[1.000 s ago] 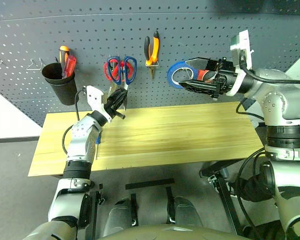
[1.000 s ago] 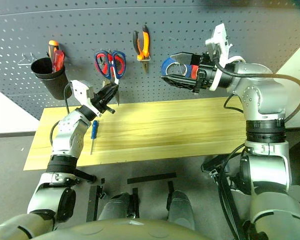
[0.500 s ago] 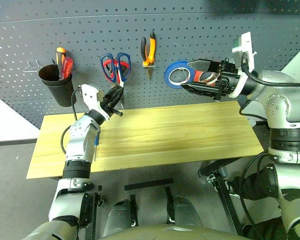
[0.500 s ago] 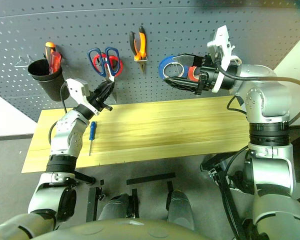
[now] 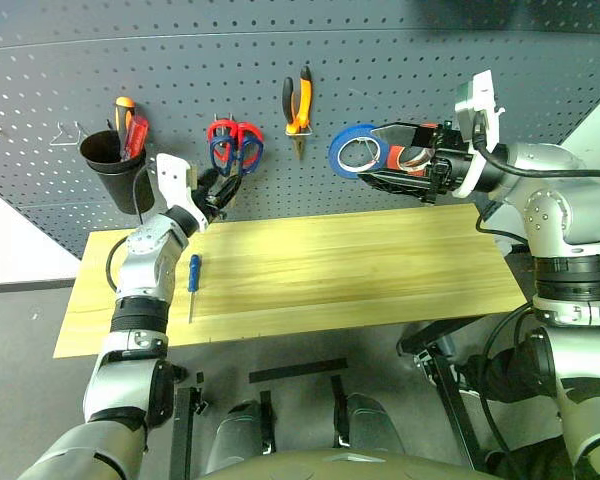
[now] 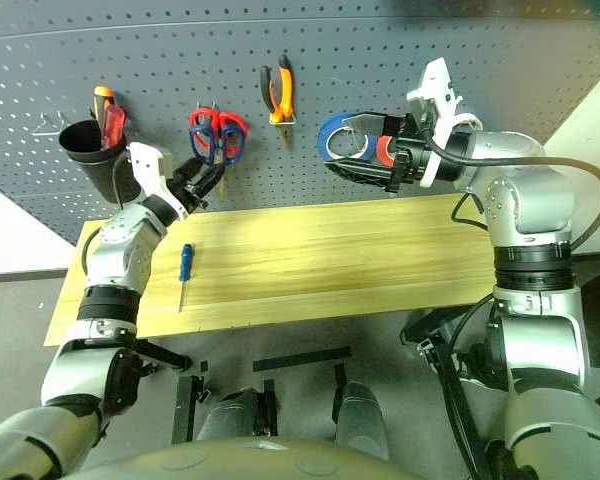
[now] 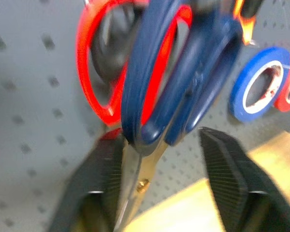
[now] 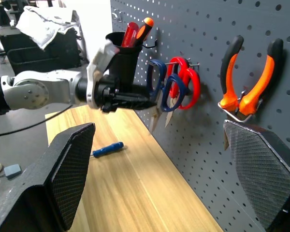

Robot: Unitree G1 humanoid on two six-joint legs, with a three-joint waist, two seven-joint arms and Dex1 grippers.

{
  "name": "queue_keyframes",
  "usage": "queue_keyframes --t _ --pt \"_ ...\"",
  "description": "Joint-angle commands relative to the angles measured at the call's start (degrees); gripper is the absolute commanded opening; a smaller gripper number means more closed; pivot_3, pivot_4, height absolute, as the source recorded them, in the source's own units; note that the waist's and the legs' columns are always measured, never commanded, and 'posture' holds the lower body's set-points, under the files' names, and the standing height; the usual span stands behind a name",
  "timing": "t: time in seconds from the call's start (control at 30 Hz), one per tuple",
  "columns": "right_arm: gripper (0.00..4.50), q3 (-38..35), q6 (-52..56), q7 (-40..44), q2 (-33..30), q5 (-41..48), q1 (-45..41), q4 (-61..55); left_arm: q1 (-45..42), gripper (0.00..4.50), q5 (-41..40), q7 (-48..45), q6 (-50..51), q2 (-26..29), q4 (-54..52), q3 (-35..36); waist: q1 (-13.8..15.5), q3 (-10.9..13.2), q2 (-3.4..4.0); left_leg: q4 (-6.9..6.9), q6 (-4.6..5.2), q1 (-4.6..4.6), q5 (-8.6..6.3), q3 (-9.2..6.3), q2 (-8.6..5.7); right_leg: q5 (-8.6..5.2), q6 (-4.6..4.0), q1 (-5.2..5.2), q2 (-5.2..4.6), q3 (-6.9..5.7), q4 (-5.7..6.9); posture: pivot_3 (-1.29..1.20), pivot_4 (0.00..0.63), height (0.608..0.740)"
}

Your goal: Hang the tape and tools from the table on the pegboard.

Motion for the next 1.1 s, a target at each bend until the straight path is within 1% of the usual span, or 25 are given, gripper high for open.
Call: queue_keyframes --t 0.03,0.13,0.2,0.33,0.47,0.57,0.63,0.67,0.73,0.8,0.87,0.93,1.03,1.07,1.1 --pt "4.5 -0.96 0.27 0.53 -0.98 1.32 0.86 -3.41 4.55 3.94 -2.73 0.63 1.14 0.84 -10.78 2.24 0.01 0.0 0.0 0.0 0.0 0.0 0.0 0.0 0.0 0.0 0.0 0.0 0.0 0.0 0.01 -0.05 0.086 0.74" --pt "4.5 -0.59 2.68 1.7 -1.5 2.58 1.75 -4.92 11.98 3.94 -5.06 2.47 8.55 2.3 -23.23 2.94 -0.08 -0.01 0.01 0.0 0.0 0.02 0.0 0.0 0.01 0.0 0.0 0.0 -0.01 0.03 0.03 -0.04 0.091 0.74" --pt "4.5 -0.13 3.47 2.19 -1.43 2.85 2.18 -5.45 15.02 3.94 -5.68 4.35 12.43 3.05 -28.35 3.26 0.16 -0.01 0.02 0.0 0.0 0.04 0.0 -0.01 0.03 0.0 0.0 0.0 0.0 0.03 0.05 -0.03 0.093 0.74" --pt "4.5 2.57 3.7 2.8 0.31 2.18 2.82 -5.18 21.49 3.94 -5.65 8.98 20.62 5.52 -37.08 4.77 0.48 -0.01 0.02 0.22 0.05 0.08 -0.03 -0.13 0.03 0.0 0.0 0.23 -0.01 0.01 0.07 0.01 0.102 0.74" --pt "4.5 5.44 4.53 2.65 2.48 1.93 2.1 -4.26 23.68 3.94 -4.44 13.86 29.61 7.53 -40.09 4.66 0.9 -0.01 0.02 0.37 0.14 0.15 -0.1 -0.17 0.03 0.0 0.0 0.36 0.0 0.02 0.07 0.04 0.109 0.74" --pt "4.5 7.19 5.47 2.45 4.11 0.93 0.31 -0.68 22.21 3.94 -5.0 18.52 37.31 7.22 -39.15 5.58 2.03 -0.01 0.02 0.42 0.14 0.16 -0.1 -0.2 0.03 0.0 0.0 0.38 0.01 0.01 0.08 0.07 0.124 0.74" --pt "4.5 8.47 4.63 2.31 5.16 -0.63 -0.79 2.43 20.9 3.94 -6.16 20.29 42.68 6.88 -37.58 6.12 2.53 -0.01 0.02 0.42 0.14 0.15 -0.1 -0.22 0.03 0.0 0.0 0.39 0.01 0.01 0.09 0.09 0.139 0.74" --pt "4.5 9.23 2.85 2.09 5.82 -2.06 -1.21 4.3 20.1 3.94 -5.46 21.06 44.54 7.16 -36.01 5.6 2.84 -0.01 0.02 0.43 0.15 0.14 -0.1 -0.24 0.02 0.0 0.0 0.4 0.01 0.0 0.09 0.09 0.145 0.74" --pt "4.5 10.55 -0.4 2.47 6.92 -4.4 -1.97 7.93 18.43 3.94 -2.81 21.74 45.59 8.13 -32.62 3.45 3.38 0.02 0.03 0.42 0.15 0.15 -0.11 -0.24 0.02 0.0 0.0 0.41 0.02 0.0 0.08 0.1 0.164 0.74" --pt "4.5 11.17 -2.06 3.25 7.71 -5.68 -2.88 10.47 16.77 3.94 -2.29 21.87 46.96 8.04 -29.89 2.8 3.53 0.14 0.06 0.41 0.15 0.14 -0.11 -0.25 0.01 -0.01 0.0 0.4 0.04 -0.03 0.07 0.1 0.185 0.74" --pt "4.5 12.12 -4.84 3.57 9.03 -7.5 -3.97 13.34 14.35 3.94 -0.12 22.82 47.72 8.13 -24.93 1.28 3.57 0.26 0.07 0.41 0.15 0.11 -0.11 -0.27 0.01 -0.01 0.0 0.4 0.04 -0.03 0.04 0.09 0.207 0.74" --pt "4.5 12.86 -7.63 4.73 9.95 -8.78 -4.28 14.68 12.46 3.94 1.05 23.36 48.11 7.85 -21.33 0.58 3.45 0.77 0.11 0.41 0.15 0.15 -0.11 -0.29 0.0 -0.01 0.0 0.44 0.04 -0.02 0.05 0.09 0.239 0.74" --pt "4.5 12.94 -9.99 5.49 12.04 -9.41 -5.26 17.48 10.81 3.94 2.28 23.15 48.37 7.45 -17.49 -0.59 3.4 1.92 0.17 0.41 0.15 0.17 -0.1 -0.31 0.01 -0.02 0.0 0.44 0.05 -0.02 0.05 0.07 0.272 0.74" --pt "4.5 13.15 -11.13 5.43 12.81 -10.12 -5.7 18.9 10.58 3.94 2.55 22.85 47.92 7.31 -16.47 -0.81 3.33 2.26 0.23 0.41 0.15 0.18 -0.11 -0.32 0.02 -0.02 0.0 0.43 0.05 -0.01 0.06 0.07 0.272 0.74" --pt "4.5 13.7 -12.25 5.34 13.33 -11.21 -6.0 20.05 10.31 3.94 2.4 22.58 48.08 7.07 -15.69 -0.64 3.27 2.69 0.26 0.4 0.15 0.18 -0.1 -0.32 0.02 -0.02 0.0 0.42 0.05 0.0 0.06 0.06 0.289 0.74"
